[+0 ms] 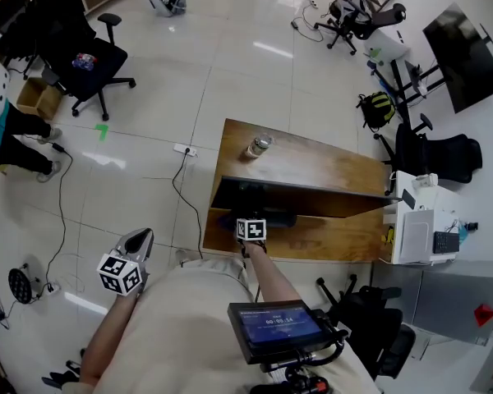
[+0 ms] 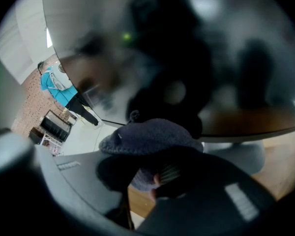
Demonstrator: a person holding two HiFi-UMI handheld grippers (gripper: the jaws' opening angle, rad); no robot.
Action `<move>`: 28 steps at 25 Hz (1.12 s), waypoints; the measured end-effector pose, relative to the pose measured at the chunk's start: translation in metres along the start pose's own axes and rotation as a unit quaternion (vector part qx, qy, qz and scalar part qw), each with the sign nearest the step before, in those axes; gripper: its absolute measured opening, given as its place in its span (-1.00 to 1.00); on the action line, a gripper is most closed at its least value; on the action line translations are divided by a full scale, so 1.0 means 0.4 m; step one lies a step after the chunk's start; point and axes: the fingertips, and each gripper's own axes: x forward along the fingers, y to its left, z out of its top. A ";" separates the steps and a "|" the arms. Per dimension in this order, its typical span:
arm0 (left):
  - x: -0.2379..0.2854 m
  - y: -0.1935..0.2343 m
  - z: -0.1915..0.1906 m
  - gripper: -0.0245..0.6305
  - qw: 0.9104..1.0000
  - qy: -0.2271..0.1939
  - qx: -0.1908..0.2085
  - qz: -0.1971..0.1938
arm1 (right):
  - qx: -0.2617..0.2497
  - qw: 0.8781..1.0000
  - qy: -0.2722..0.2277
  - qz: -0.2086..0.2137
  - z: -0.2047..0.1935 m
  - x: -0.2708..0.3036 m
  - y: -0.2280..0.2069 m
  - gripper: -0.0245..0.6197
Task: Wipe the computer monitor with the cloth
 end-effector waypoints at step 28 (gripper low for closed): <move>-0.146 0.091 -0.052 -0.93 0.999 -0.022 -0.018 0.039 | -0.042 0.997 -0.019 0.066 0.042 0.096 0.259 -0.67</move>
